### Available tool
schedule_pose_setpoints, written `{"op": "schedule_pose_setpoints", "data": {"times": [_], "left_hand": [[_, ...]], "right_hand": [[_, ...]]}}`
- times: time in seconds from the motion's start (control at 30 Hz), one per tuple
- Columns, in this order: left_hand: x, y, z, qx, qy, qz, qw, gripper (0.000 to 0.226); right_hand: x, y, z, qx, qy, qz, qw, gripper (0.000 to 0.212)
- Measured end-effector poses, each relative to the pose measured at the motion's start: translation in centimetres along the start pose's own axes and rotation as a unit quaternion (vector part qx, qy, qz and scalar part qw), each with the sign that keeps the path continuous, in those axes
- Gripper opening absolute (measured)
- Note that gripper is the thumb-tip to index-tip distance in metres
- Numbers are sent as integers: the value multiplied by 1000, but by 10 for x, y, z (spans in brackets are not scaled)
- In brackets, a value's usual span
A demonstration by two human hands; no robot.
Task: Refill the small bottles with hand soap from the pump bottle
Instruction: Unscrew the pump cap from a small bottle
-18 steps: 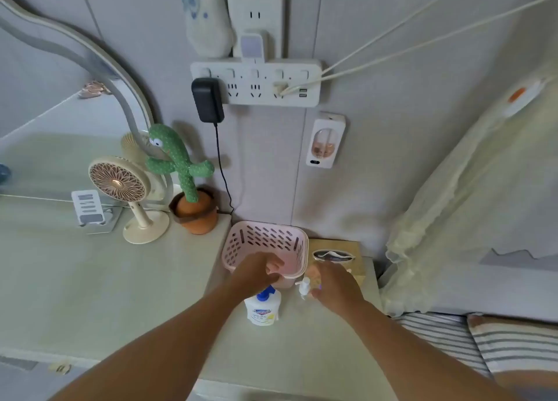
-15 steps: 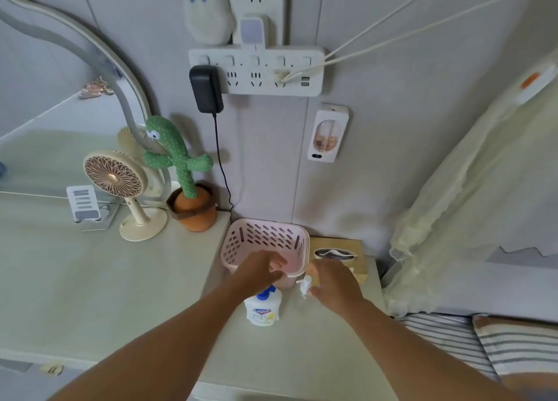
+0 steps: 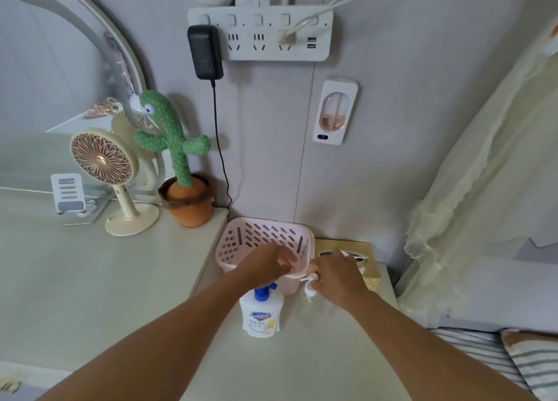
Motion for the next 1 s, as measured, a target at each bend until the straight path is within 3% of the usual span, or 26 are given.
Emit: {"op": "schedule_pose_setpoints", "data": {"times": [0.27, 0.47, 0.6, 0.9, 1.0], "left_hand": [[7, -3, 4, 50, -60, 21, 997, 22], [-6, -12, 5, 53, -79, 34, 995, 21], [-25, -23, 13, 38, -69, 47, 996, 32], [-55, -44, 32, 27, -113, 80, 990, 39], [-63, -55, 34, 13, -125, 104, 987, 29]], "right_hand": [[7, -8, 7, 52, -11, 32, 998, 17], [-16, 0, 1, 88, -11, 114, 990, 17], [-39, 8, -5, 129, -23, 155, 979, 20], [-76, 24, -10, 262, 9, 268, 927, 12], [-86, 30, -12, 306, 3, 294, 905, 14]]}}
Point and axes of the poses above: each hand's wrist, its own x-axis towards the middle knuckle, its own y-axis out of the back of the hand, z = x × y, the point moved 3 cm from there along x, towards the middle knuckle, and after that the axes turned 7 degrees about y, right-handed, at the moved point
